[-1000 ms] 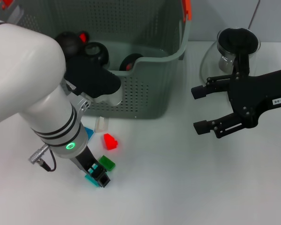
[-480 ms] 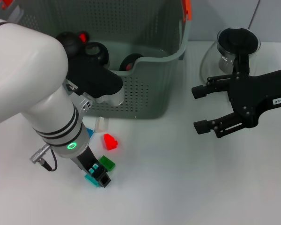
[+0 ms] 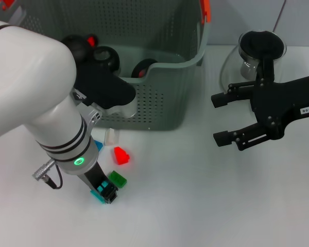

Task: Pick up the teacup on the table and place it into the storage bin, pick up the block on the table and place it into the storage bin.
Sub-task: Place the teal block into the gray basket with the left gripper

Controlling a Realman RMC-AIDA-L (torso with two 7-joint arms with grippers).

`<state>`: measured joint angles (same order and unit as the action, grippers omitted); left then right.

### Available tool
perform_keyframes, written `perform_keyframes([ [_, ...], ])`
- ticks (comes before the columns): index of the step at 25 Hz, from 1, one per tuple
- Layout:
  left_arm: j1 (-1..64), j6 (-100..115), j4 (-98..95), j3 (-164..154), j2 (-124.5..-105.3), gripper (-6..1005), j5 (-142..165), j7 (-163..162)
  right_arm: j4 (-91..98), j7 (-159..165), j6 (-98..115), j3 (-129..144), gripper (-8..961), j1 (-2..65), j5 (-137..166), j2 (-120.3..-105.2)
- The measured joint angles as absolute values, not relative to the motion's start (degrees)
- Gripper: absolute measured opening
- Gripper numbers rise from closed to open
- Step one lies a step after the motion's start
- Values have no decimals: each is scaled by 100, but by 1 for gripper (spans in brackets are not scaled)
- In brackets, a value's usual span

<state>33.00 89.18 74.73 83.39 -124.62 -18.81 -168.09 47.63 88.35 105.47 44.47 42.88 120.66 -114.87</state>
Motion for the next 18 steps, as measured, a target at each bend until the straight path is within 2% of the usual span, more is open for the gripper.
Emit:
perform_keyframes([
  [5, 3300, 8990, 7528, 8298, -12463, 413, -1890, -16810, 4764, 8826, 10546, 4446, 939, 4272, 12066, -11487],
  [12, 3259, 9355, 8006, 8558, -12442, 397, -1917, -16712, 4764, 8791, 10587, 4333, 940, 4238, 12067, -11487],
  [18, 3141, 10095, 9062, 10144, -12434, 417, -2492, -16089, 4764, 8789, 10612, 4292, 940, 4226, 12067, -11488],
])
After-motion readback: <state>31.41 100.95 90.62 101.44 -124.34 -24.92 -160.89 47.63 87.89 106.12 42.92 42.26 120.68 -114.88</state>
